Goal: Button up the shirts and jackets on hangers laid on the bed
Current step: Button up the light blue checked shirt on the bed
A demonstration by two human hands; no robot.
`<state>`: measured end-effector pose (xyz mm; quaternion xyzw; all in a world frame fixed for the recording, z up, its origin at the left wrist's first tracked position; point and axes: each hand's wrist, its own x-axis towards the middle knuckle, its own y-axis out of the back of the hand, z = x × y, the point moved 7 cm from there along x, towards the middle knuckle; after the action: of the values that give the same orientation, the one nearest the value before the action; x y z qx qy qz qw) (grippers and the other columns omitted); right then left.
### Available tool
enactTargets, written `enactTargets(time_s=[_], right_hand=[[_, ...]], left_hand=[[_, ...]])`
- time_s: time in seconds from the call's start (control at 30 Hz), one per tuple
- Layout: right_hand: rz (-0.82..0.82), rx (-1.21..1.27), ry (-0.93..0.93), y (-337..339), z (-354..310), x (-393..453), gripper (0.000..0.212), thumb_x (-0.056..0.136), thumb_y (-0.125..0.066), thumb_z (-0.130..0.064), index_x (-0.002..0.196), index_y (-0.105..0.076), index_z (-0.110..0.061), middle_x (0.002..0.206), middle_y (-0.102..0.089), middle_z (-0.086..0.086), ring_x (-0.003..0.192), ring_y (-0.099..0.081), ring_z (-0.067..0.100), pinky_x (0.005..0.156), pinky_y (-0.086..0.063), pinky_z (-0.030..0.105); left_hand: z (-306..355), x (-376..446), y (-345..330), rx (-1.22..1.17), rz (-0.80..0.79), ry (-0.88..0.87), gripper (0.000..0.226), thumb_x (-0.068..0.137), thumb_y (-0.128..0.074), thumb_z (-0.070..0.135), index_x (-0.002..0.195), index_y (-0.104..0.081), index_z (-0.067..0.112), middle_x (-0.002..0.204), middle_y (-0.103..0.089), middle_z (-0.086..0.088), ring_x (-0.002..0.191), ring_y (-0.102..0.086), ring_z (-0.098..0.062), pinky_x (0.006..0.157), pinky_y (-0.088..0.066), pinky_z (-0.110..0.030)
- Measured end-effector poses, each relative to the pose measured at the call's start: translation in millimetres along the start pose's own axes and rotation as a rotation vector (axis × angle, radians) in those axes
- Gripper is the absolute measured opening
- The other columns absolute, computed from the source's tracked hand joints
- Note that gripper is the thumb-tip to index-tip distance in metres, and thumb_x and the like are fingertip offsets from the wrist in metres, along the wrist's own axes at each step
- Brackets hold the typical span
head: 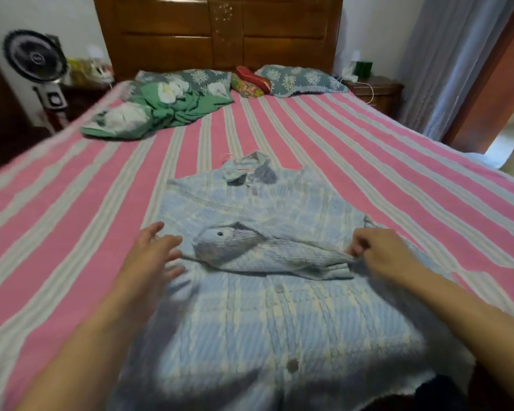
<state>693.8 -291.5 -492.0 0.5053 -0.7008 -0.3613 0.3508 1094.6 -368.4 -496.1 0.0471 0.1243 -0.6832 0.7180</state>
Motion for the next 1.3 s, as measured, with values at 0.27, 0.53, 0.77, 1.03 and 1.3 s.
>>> enactTargets(time_s=[0.27, 0.53, 0.77, 1.03, 1.3], right_hand=[[-0.394, -0.202, 0.208, -48, -131, 9, 0.092, 0.09, -0.065, -0.057, 0.16, -0.016, -0.023, 0.159, -0.033, 0.002, 0.14, -0.038, 0.023, 0.113, -0.037, 0.042], [0.031, -0.055, 0.413, -33, -166, 15, 0.025, 0.099, -0.062, -0.015, 0.123, -0.066, -0.012, 0.097, -0.051, 0.002, 0.085, -0.049, 0.014, 0.076, -0.038, 0.016], [-0.13, -0.201, 0.529, -68, -178, -11, 0.034, 0.095, -0.057, 0.0, 0.126, -0.066, -0.012, 0.103, -0.047, 0.001, 0.097, -0.047, 0.022, 0.084, -0.044, 0.034], [-0.218, -0.099, 0.488, -92, -217, -33, 0.036, 0.093, -0.057, -0.014, 0.128, -0.066, -0.019, 0.128, -0.055, 0.001, 0.12, -0.049, 0.017, 0.101, -0.039, 0.03], [-0.582, -0.094, 0.568, -149, -253, -38, 0.052, 0.086, -0.074, -0.045, 0.134, -0.061, -0.031, 0.117, -0.054, -0.011, 0.103, -0.053, 0.003, 0.092, -0.045, 0.027]], left_hand=[[-30, 16, -3, 0.396, -0.239, -0.085, 0.074, 0.093, -0.072, 0.013, 0.153, -0.037, 0.037, 0.14, -0.041, -0.003, 0.108, -0.063, -0.018, 0.079, -0.056, -0.033], [5, 13, -10, 0.625, -0.264, -0.459, 0.014, 0.094, -0.07, 0.039, 0.096, -0.068, 0.026, 0.112, -0.064, 0.005, 0.103, -0.063, -0.015, 0.086, -0.05, -0.025], [22, -43, 46, 0.572, -0.187, -0.321, 0.031, 0.074, -0.074, 0.031, 0.065, -0.052, 0.012, 0.059, -0.051, -0.004, 0.06, -0.047, -0.015, 0.062, -0.037, -0.033], [-15, -74, 41, 0.921, -0.225, -0.62, 0.052, 0.087, -0.05, 0.065, 0.07, -0.059, 0.017, 0.066, -0.056, 0.005, 0.067, -0.055, -0.009, 0.066, -0.047, -0.042], [-23, -81, 40, 1.108, -0.292, -0.732, 0.05, 0.08, -0.045, 0.074, 0.061, -0.059, 0.03, 0.066, -0.053, 0.014, 0.073, -0.051, -0.014, 0.069, -0.046, -0.04]])
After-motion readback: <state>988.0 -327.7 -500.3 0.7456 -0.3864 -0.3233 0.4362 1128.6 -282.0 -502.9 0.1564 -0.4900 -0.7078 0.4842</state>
